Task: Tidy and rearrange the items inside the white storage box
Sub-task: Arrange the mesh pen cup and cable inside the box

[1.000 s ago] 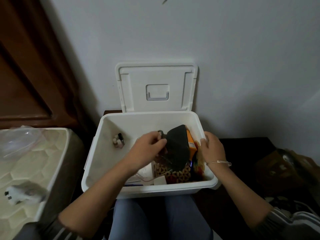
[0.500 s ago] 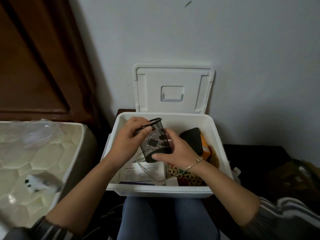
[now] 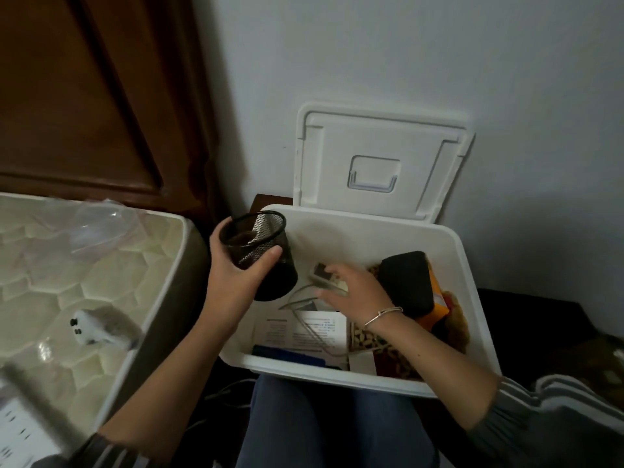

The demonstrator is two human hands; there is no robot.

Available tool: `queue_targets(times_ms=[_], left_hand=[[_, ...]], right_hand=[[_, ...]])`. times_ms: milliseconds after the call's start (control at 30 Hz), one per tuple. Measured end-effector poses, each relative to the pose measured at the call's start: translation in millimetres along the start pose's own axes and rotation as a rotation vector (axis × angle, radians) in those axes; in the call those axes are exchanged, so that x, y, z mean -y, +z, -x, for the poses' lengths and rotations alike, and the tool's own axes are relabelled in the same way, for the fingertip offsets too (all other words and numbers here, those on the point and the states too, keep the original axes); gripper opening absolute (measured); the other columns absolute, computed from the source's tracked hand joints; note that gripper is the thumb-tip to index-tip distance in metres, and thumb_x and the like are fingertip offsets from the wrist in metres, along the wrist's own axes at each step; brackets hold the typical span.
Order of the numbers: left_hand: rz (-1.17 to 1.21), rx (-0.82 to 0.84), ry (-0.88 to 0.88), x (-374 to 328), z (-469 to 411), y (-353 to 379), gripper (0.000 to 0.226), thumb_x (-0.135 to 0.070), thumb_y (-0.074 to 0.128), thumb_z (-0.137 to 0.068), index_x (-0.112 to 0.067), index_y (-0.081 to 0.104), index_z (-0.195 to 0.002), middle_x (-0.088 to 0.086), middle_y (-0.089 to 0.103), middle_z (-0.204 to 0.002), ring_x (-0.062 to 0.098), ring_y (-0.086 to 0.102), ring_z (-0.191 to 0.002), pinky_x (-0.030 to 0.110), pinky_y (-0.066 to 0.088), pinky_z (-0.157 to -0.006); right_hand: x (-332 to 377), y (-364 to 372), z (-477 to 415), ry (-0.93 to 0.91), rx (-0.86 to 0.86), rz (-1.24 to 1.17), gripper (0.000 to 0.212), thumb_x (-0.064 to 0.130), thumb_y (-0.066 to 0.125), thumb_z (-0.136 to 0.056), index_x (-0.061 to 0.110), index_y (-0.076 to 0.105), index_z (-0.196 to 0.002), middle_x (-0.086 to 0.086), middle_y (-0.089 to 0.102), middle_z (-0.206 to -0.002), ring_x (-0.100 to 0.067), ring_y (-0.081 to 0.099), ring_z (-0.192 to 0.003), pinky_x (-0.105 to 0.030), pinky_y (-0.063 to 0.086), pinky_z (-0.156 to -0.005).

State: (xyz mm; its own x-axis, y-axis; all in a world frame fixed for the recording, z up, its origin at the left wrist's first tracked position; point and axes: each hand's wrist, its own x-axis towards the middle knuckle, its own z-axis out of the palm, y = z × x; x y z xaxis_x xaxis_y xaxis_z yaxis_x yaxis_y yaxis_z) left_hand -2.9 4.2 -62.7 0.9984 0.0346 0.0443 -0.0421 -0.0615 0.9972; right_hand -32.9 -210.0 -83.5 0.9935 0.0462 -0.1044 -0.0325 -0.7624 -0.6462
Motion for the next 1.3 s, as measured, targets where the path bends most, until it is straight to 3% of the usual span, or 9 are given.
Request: queue_targets(times_ms=[133, 233, 500, 600, 700, 800, 967, 1100, 1300], left_hand=[[0.043, -0.102, 0.014, 5.2, 3.9, -0.3, 0.091, -0.059, 0.077, -0.061, -0.046, 0.031, -0.139, -0.016, 0.057, -0.128, -0.008, 0.057, -0.11, 0.015, 0.048, -0.085], [0.079, -0.154, 0.036, 11.0, 8.5, 2.6, 0.09, -0.055, 0.076, -0.066, -0.038, 0.031, -0.142, -0.017, 0.055, -0.129, -0.009, 0.056, -0.111, 0.007, 0.048, -0.082], [0.185, -0.285, -0.021, 16.5, 5.5, -1.6, 0.098, -0.072, 0.069, -0.062, -0.03, 0.033, -0.143, -0.015, 0.058, -0.126, -0.003, 0.056, -0.116, 0.008, 0.049, -0.082], [0.2, -0.282, -0.024, 18.7, 4.9, -1.8, 0.092, -0.065, 0.069, -0.067, -0.028, 0.033, -0.144, -0.01, 0.057, -0.13, 0.001, 0.056, -0.118, 0.018, 0.048, -0.09], [0.203, -0.269, -0.031, 18.5, 5.4, -2.1, 0.088, -0.062, 0.067, -0.069, -0.031, 0.033, -0.144, -0.011, 0.056, -0.131, 0.002, 0.055, -0.119, 0.024, 0.045, -0.095], [0.214, -0.278, -0.039, 17.2, 5.5, -2.3, 0.086, -0.061, 0.065, -0.07, -0.032, 0.033, -0.144, -0.014, 0.055, -0.13, 0.0, 0.054, -0.119, 0.023, 0.045, -0.094], [0.251, -0.269, -0.063, 15.9, 4.2, -1.8, 0.086, -0.059, 0.066, -0.069, -0.031, 0.033, -0.144, -0.011, 0.056, -0.131, 0.005, 0.055, -0.12, 0.029, 0.046, -0.098], [0.226, -0.267, -0.067, 15.5, 4.7, -1.8, 0.087, -0.061, 0.066, -0.068, -0.033, 0.033, -0.143, -0.013, 0.057, -0.129, 0.003, 0.056, -0.118, 0.027, 0.048, -0.096], [0.207, -0.259, -0.062, 15.6, 6.6, -2.8, 0.085, -0.063, 0.066, -0.069, -0.034, 0.034, -0.142, -0.013, 0.057, -0.129, 0.003, 0.056, -0.119, 0.031, 0.047, -0.099]], right_hand=[[-14.5, 16.3, -27.5, 0.045, 0.18, 0.218, 0.061, 0.048, 0.061, -0.085, 0.014, 0.049, -0.134, -0.006, 0.05, -0.133, -0.023, 0.047, -0.122, -0.031, 0.042, -0.099], [-12.7, 30.6, -49.5, 0.079, 0.265, 0.285, 0.068, 0.059, 0.061, -0.08, 0.013, 0.052, -0.129, -0.008, 0.053, -0.131, -0.024, 0.052, -0.116, -0.035, 0.047, -0.095], [-3.8, 72.5, -80.9, 0.145, 0.409, 0.427, 0.087, 0.07, 0.061, -0.071, 0.017, 0.04, -0.137, -0.009, 0.046, -0.136, -0.028, 0.046, -0.123, -0.036, 0.044, -0.096], [-7.2, 75.2, -89.0, 0.14, 0.449, 0.491, 0.073, 0.06, 0.059, -0.079, 0.015, 0.042, -0.134, -0.009, 0.046, -0.135, -0.028, 0.047, -0.121, -0.034, 0.045, -0.093], [-22.0, 68.9, -89.7, 0.047, 0.265, 0.613, 0.057, 0.042, 0.06, -0.08, 0.016, 0.045, -0.129, -0.008, 0.044, -0.131, -0.028, 0.041, -0.123, -0.037, 0.038, -0.095], [-33.4, 61.5, -91.7, -0.009, 0.177, 0.603, 0.063, 0.053, 0.061, -0.078, 0.018, 0.047, -0.128, -0.005, 0.044, -0.129, -0.027, 0.039, -0.122, -0.037, 0.034, -0.098], [-44.9, 53.8, -97.2, -0.081, 0.338, 0.674, 0.048, 0.038, 0.044, -0.096, 0.022, 0.038, -0.141, -0.004, 0.033, -0.147, -0.027, 0.035, -0.132, -0.041, 0.032, -0.105], [-48.1, 46.4, -99.7, -0.131, 0.315, 0.862, 0.04, 0.019, 0.044, -0.094, 0.022, 0.046, -0.134, -0.004, 0.041, -0.139, -0.028, 0.038, -0.127, -0.04, 0.033, -0.1], [-54.5, 36.1, -101.5, -0.034, 0.379, 0.841, 0.041, 0.04, 0.036, -0.098, 0.024, 0.048, -0.134, -0.003, 0.041, -0.141, -0.026, 0.035, -0.131, -0.042, 0.029, -0.105]])
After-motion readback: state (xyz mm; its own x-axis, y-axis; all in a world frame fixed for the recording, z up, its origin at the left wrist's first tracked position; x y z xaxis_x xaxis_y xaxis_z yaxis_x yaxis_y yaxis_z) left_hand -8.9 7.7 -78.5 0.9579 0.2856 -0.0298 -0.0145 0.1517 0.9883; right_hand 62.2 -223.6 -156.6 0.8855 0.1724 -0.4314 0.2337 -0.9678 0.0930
